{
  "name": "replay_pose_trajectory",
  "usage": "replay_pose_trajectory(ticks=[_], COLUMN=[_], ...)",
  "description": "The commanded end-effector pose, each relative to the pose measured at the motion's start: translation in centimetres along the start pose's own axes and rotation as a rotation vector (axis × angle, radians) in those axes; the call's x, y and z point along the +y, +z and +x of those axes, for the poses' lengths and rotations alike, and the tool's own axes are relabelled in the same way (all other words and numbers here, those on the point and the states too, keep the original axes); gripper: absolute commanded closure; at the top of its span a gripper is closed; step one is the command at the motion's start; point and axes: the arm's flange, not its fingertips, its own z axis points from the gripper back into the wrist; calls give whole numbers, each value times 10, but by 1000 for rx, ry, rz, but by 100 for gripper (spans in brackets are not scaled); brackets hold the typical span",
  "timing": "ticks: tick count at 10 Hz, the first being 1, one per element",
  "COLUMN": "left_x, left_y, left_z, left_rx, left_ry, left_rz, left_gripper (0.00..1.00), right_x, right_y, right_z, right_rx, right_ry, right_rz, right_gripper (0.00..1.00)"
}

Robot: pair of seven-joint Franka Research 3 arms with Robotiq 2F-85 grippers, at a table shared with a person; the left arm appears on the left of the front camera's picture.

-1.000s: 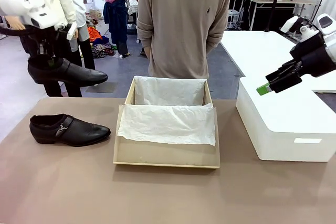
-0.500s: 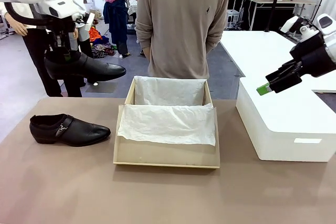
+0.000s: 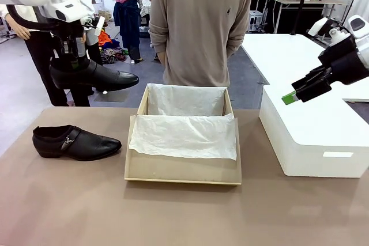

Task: Pack the shoes into the box.
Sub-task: Place one shoe of the Shoes into the Shoes Box.

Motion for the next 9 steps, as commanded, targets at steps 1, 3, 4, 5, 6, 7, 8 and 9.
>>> replay_pose_trajectory(ticks=[1, 3, 4, 5, 6, 7, 8, 9], left_x=[0, -8, -12, -14, -23, -23, -23, -28], left_y=[1, 7, 13, 15, 18, 18, 18, 17], left_z=[0, 19, 34, 49, 98, 103, 103, 123], left_rx=[0, -15, 5, 20, 27, 28, 28, 33], left_ry=[-1, -33, -39, -37, -15, -16, -16, -26], left_rz=[1, -22, -24, -29, -36, -35, -35, -40], left_gripper=[100, 100, 100, 100, 100, 100, 100, 100], right_x=[-4, -4, -4, -4, -4, -4, -4, -4], right_y=[-1, -1, -1, -1, -1, -1, -1, -1], right_z=[0, 0, 0, 0, 0, 0, 0, 0], right_rx=[-21, -21, -21, -21, -21, -21, -21, -21], right_ry=[22, 22, 22, 22, 22, 22, 22, 22], right_rz=[13, 13, 13, 13, 13, 13, 13, 13], right_gripper=[0, 0, 0, 0, 0, 0, 0, 0])
